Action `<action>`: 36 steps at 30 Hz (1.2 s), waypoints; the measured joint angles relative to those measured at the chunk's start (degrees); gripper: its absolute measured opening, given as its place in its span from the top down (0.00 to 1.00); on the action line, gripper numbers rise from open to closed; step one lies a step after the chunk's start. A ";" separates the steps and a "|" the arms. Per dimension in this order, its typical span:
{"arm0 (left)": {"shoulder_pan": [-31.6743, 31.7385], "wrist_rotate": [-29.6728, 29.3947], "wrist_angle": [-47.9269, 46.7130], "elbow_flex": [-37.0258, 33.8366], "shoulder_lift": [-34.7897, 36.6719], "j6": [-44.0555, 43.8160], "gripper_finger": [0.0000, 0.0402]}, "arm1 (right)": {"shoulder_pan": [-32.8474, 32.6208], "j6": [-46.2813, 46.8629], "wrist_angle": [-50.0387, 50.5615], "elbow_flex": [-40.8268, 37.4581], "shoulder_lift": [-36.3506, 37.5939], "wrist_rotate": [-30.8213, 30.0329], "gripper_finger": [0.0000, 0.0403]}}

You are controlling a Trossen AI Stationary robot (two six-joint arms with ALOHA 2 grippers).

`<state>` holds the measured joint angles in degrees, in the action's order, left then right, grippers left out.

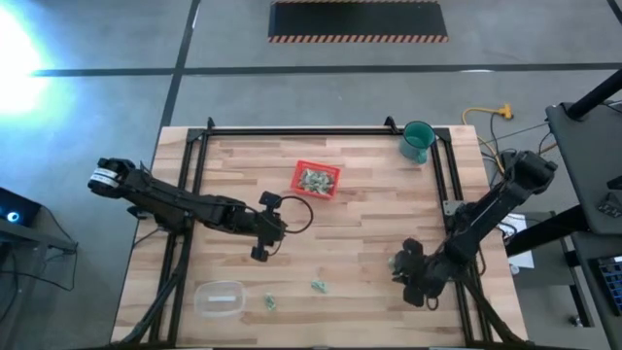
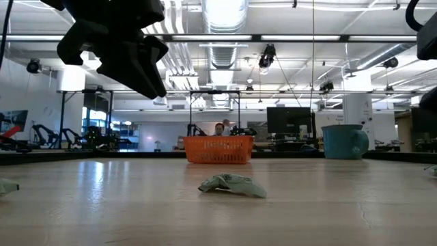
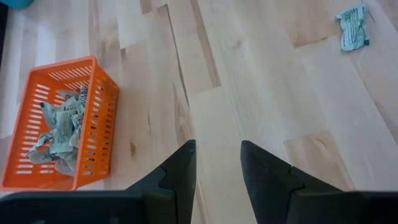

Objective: Pick and place items into bin
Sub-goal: Put the stevia packet into the orange bin

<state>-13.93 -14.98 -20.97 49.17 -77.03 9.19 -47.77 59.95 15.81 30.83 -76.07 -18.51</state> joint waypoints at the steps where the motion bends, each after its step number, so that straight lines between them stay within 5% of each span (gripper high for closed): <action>1: 0.00 0.01 0.04 0.00 0.00 0.00 0.73 | 0.00 0.40 2.81 1.44 -1.02 -0.53 0.83; 8: 0.00 0.02 0.19 0.00 -0.02 0.00 0.73 | -0.01 3.96 22.50 11.93 -6.39 -2.97 0.83; 17: 0.00 0.05 0.47 0.00 -0.04 0.00 0.73 | 0.04 5.64 24.57 12.75 -10.13 -5.69 0.82; 36: 0.04 0.04 0.87 0.00 -0.07 0.02 0.73 | 0.29 9.06 20.37 8.11 -10.30 -8.65 0.53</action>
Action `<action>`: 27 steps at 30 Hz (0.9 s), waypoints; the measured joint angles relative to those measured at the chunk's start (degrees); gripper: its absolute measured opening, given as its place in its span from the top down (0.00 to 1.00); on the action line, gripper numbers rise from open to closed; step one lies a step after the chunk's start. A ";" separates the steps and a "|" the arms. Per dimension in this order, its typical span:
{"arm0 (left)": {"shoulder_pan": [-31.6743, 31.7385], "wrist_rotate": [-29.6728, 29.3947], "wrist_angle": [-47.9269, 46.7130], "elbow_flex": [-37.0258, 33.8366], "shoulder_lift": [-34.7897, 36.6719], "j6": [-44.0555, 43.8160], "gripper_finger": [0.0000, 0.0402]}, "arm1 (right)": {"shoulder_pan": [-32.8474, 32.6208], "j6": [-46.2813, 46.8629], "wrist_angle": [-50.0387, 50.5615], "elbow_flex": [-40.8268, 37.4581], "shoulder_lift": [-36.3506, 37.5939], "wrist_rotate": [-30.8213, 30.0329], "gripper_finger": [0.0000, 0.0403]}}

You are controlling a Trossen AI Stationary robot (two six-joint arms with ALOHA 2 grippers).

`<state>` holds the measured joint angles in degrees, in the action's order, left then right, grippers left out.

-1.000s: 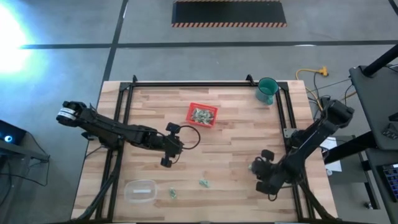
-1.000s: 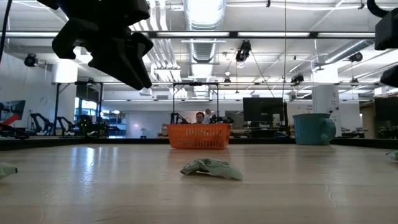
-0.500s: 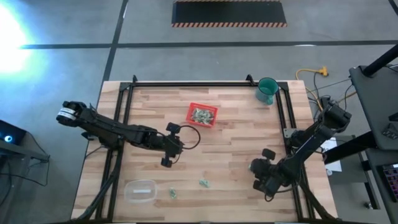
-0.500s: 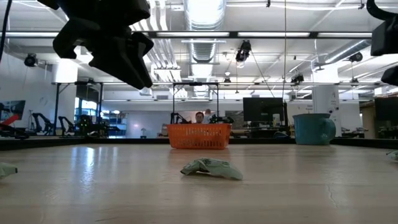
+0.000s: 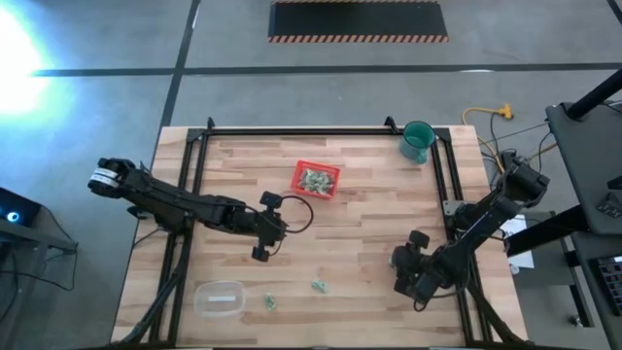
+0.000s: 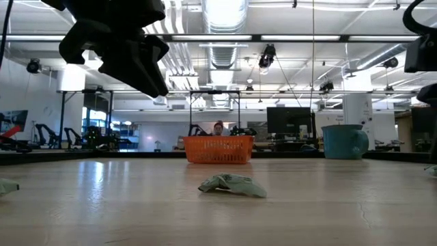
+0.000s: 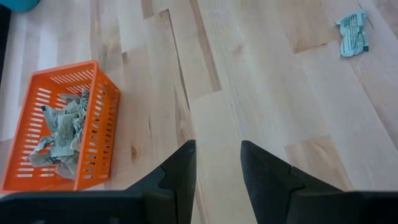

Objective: Pick and place items into bin
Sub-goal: Put the stevia packet into the orange bin

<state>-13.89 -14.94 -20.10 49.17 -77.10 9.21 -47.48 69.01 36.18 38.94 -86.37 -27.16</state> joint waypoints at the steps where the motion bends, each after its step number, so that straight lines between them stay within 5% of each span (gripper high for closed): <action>1: 0.00 0.00 0.03 0.01 0.00 0.00 0.73 | 0.05 0.02 -0.59 -0.52 0.00 0.00 0.52; 13: 0.00 0.00 0.12 0.00 0.00 0.02 0.73 | 0.48 -0.02 -4.30 -4.09 0.11 -0.09 0.57; 27: 0.00 0.00 0.12 0.00 0.00 0.02 0.73 | 0.56 -5.05 -4.03 -3.80 0.00 -1.55 0.89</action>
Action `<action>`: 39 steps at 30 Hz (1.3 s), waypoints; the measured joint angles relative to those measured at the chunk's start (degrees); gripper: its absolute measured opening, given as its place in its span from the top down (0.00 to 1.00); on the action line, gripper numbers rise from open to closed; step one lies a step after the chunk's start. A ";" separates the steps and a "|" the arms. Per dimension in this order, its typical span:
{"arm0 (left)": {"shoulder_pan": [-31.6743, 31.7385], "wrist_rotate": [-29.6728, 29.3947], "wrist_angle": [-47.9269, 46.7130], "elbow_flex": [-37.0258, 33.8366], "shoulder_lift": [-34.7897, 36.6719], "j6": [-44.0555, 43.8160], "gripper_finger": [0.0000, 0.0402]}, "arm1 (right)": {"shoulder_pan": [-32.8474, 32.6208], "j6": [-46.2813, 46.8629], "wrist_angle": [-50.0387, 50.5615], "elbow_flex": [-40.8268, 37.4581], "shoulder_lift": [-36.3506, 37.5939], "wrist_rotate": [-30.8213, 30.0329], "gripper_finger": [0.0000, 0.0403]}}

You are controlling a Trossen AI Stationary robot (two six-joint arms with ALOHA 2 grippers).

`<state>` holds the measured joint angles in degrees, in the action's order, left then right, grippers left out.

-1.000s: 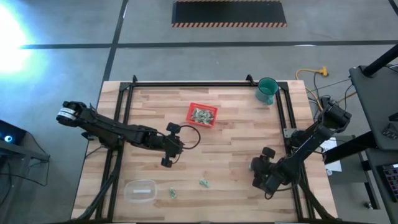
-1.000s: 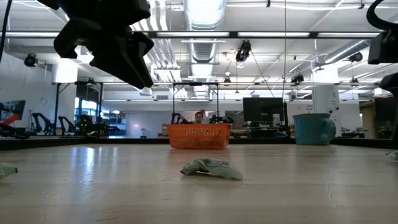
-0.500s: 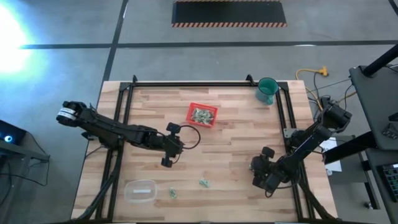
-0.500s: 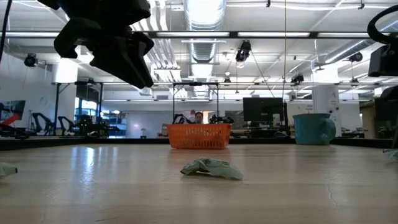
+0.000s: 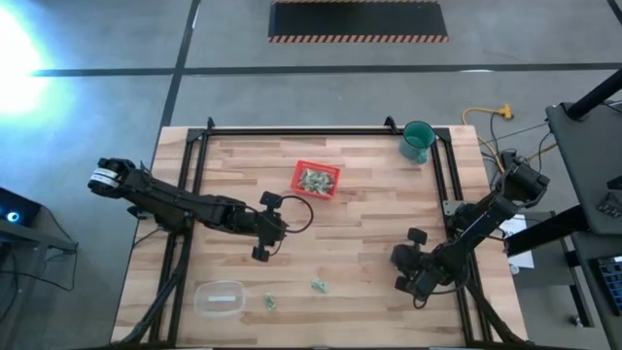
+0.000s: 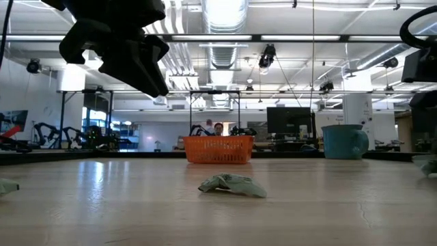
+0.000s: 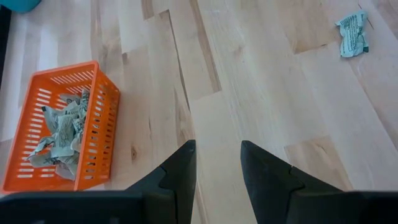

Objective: Pick and place items into bin
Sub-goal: Put the stevia packet into the orange bin

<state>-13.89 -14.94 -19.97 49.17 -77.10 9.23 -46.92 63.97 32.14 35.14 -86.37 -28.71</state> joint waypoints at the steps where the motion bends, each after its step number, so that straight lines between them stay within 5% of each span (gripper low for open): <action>1: 0.00 0.00 0.01 0.00 0.00 0.00 0.73 | -0.01 -0.25 -0.11 0.00 0.00 -0.26 0.90; 8: 0.00 0.00 0.06 0.00 0.00 0.05 0.73 | 0.20 -4.94 -2.80 0.02 0.08 -6.90 0.95; 14: 0.00 -0.02 0.35 0.00 0.00 0.11 0.73 | 1.56 -10.79 -5.05 0.07 0.98 -19.07 0.96; 19: 0.00 -0.02 0.50 -0.02 -0.02 0.13 0.73 | 4.79 -14.72 -6.19 0.11 2.10 -29.18 0.96; 24: 0.00 0.00 0.51 -0.02 -0.02 0.14 0.73 | 10.48 -19.75 -7.61 0.11 4.00 -32.89 0.96; 32: -0.02 -0.02 0.55 -0.02 -0.02 0.14 0.73 | 22.58 -37.72 -19.83 0.11 5.40 -31.93 0.96; 39: -0.01 0.00 0.57 -0.02 -0.02 -1.31 0.73 | 33.32 -58.68 -39.13 0.11 5.40 -17.66 0.96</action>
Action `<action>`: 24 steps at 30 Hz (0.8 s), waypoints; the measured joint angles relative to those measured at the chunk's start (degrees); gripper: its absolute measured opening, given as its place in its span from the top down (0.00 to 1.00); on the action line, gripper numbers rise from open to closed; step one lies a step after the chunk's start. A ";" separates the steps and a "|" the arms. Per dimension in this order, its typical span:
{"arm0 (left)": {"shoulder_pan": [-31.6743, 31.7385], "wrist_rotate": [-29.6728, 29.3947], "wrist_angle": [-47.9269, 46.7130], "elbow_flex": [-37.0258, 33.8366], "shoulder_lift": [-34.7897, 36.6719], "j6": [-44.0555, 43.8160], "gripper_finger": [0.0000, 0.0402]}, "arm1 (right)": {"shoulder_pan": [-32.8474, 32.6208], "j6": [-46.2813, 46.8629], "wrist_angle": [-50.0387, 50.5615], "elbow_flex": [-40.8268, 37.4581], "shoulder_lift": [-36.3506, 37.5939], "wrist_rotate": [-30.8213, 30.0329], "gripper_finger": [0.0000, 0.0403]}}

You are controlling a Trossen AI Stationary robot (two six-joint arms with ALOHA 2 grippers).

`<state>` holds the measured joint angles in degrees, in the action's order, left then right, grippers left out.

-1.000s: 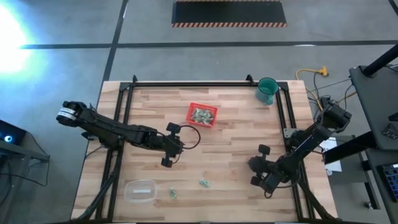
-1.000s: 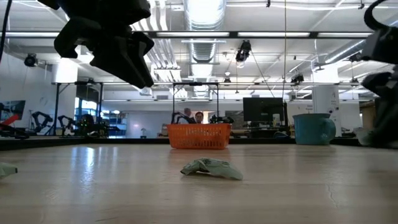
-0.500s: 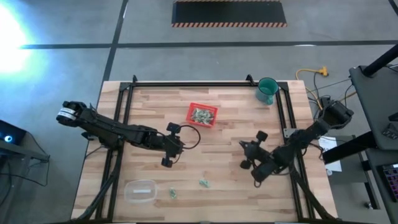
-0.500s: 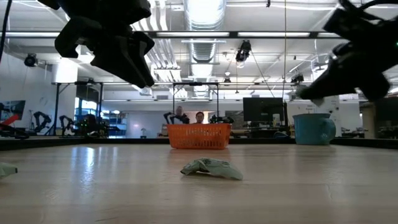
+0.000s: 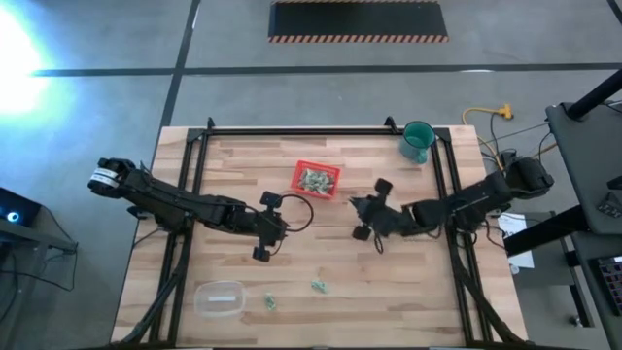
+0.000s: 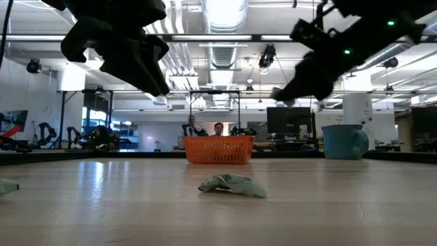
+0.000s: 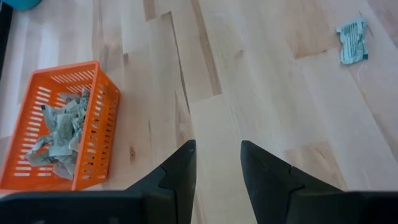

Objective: Pick and place items into bin
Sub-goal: Put the stevia packet into the orange bin

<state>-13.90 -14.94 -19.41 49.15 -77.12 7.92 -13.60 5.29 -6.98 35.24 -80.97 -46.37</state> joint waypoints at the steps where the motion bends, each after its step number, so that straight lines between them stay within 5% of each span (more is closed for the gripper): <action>1: -0.03 -0.01 0.01 0.00 0.00 -0.34 0.73 | 1.42 -2.34 -2.25 0.00 0.00 2.43 0.96; 8: -0.60 0.00 -0.03 -0.02 0.00 -3.25 0.73 | 10.33 -10.89 -9.20 0.00 -0.02 10.01 0.96; 24: -2.61 -0.24 3.65 -0.13 -0.65 -9.09 0.73 | 29.85 -16.01 -22.38 0.00 -0.67 41.62 0.96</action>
<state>-16.51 -15.18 -15.76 49.01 -77.77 -1.17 16.25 -10.72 -29.37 35.24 -81.64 -4.74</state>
